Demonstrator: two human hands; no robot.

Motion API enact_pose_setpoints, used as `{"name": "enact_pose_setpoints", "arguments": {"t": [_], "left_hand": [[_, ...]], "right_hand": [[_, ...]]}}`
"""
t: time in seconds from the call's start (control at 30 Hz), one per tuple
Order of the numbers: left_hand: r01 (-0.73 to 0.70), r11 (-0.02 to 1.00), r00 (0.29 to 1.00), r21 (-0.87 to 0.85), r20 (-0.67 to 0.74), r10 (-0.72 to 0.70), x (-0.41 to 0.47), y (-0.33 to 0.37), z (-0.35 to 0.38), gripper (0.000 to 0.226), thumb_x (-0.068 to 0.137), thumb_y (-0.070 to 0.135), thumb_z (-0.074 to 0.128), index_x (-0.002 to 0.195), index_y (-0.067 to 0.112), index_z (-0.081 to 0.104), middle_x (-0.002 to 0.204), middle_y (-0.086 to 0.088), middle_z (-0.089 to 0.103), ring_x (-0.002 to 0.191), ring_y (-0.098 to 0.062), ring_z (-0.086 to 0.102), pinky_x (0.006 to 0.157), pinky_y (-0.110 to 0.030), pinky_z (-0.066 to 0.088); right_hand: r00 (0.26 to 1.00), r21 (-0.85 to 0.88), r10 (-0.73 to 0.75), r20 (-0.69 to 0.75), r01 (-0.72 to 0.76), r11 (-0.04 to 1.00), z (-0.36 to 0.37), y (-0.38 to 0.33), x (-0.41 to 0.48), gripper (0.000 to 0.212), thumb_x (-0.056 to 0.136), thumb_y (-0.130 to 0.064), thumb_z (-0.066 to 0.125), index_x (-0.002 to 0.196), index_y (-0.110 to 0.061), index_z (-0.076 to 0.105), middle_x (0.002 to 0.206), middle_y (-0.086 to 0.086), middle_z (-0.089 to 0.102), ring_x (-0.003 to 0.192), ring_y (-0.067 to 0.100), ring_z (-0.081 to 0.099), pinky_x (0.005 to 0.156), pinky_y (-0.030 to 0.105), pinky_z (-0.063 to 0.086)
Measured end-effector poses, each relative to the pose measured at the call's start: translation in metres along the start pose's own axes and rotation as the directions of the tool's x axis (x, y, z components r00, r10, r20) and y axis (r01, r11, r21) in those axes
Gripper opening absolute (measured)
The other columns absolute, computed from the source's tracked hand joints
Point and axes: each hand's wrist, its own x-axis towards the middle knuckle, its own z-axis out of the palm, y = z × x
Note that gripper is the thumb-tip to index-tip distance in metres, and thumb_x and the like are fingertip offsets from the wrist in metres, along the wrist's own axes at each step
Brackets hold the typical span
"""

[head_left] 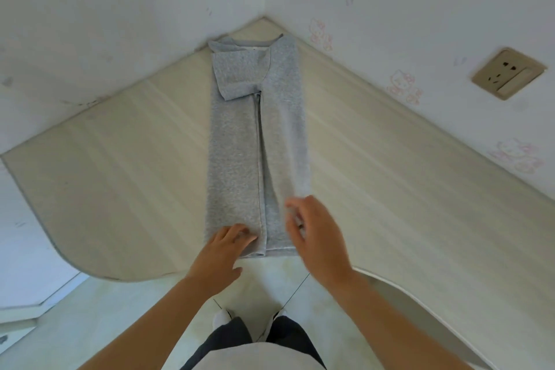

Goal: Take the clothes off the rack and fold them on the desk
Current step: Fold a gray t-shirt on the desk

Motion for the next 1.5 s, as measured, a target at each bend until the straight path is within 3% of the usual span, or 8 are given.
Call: {"name": "enact_pose_setpoints", "arguments": {"t": [0.13,0.33,0.47,0.57,0.77,1.03,1.23,1.5], "left_hand": [[0.030,0.993,0.997,0.110,-0.077,-0.021,-0.015,-0.014,0.000,0.087,0.046,0.028,0.089,0.123,0.033,0.048,0.123,0.004,0.048,0.105,-0.021,0.058,0.088,-0.034,0.051],[0.204,0.952,0.977,-0.229,-0.012,-0.212,-0.005,-0.001,-0.013,0.048,0.085,0.042,0.066,0.127,0.027,0.050,0.124,0.007,0.047,0.114,-0.014,0.048,0.099,-0.029,0.040],[0.418,0.410,0.872,-0.811,0.233,-0.430,0.034,0.027,-0.026,0.032,0.087,0.030,0.069,0.112,0.019,0.053,0.104,-0.005,0.067,0.098,-0.023,0.066,0.075,-0.023,0.053],[0.456,0.282,0.833,-0.844,0.294,-0.468,0.048,0.031,-0.023,0.048,0.081,0.024,0.072,0.122,0.023,0.046,0.096,-0.009,0.069,0.085,-0.023,0.069,0.069,-0.034,0.059],[0.290,0.544,0.934,-0.787,0.109,-0.340,0.035,0.033,-0.031,0.021,0.088,0.002,0.059,0.094,0.021,0.064,0.081,-0.005,0.062,0.069,-0.017,0.061,0.058,-0.015,0.049],[0.067,0.960,0.960,-0.272,-0.246,-0.137,-0.009,-0.008,-0.026,0.046,0.077,0.030,0.071,0.121,0.029,0.056,0.128,0.010,0.045,0.119,-0.009,0.041,0.099,-0.024,0.037],[0.069,0.966,0.998,0.247,-0.014,-0.068,-0.016,-0.022,-0.002,0.108,0.066,0.014,0.078,0.152,0.036,0.017,0.162,-0.005,0.005,0.148,-0.029,0.009,0.118,-0.045,0.018],[0.055,0.954,0.996,0.294,-0.090,-0.029,-0.026,-0.035,0.019,0.080,0.081,0.037,0.072,0.149,0.026,0.033,0.158,-0.007,0.026,0.144,-0.028,0.026,0.115,-0.042,0.025]], "right_hand": [[0.827,-0.120,-0.049,0.560,0.139,0.983,0.041,0.001,-0.024,0.030,0.099,-0.027,0.042,0.126,-0.019,0.056,0.122,-0.005,0.057,0.111,0.016,0.054,0.096,0.030,0.040],[0.961,-0.147,0.073,0.268,-0.034,0.988,0.043,0.035,-0.033,0.030,0.084,-0.033,0.066,0.112,-0.025,0.057,0.111,-0.010,0.054,0.104,0.012,0.051,0.089,0.029,0.045],[0.908,-0.299,0.255,0.333,-0.155,0.942,0.040,0.051,-0.036,0.047,0.080,-0.036,0.071,0.122,-0.029,0.051,0.130,-0.006,0.041,0.125,0.018,0.036,0.100,0.034,0.035],[0.896,-0.290,0.286,0.340,-0.190,0.938,0.043,0.054,-0.032,0.040,0.082,-0.027,0.068,0.120,-0.029,0.053,0.131,-0.005,0.040,0.125,0.019,0.035,0.100,0.036,0.036],[0.959,-0.236,0.162,0.232,-0.106,0.966,0.028,0.061,-0.027,0.024,0.077,-0.003,0.046,0.087,-0.018,0.061,0.093,-0.004,0.058,0.086,0.022,0.054,0.064,0.029,0.044],[0.909,-0.314,0.140,0.392,-0.011,0.949,0.021,0.072,-0.051,0.050,0.072,-0.029,0.064,0.120,-0.025,0.048,0.147,-0.003,0.031,0.133,0.020,0.037,0.105,0.033,0.036],[0.872,-0.424,0.089,0.482,0.143,0.894,0.039,0.078,-0.044,0.104,0.064,-0.023,0.082,0.150,-0.028,0.024,0.160,0.003,0.016,0.144,0.026,0.025,0.113,0.043,0.033],[0.910,-0.494,0.005,0.415,0.221,0.841,0.061,0.083,-0.047,0.071,0.083,-0.027,0.072,0.146,-0.029,0.039,0.152,0.001,0.038,0.141,0.026,0.034,0.112,0.040,0.023]]}}
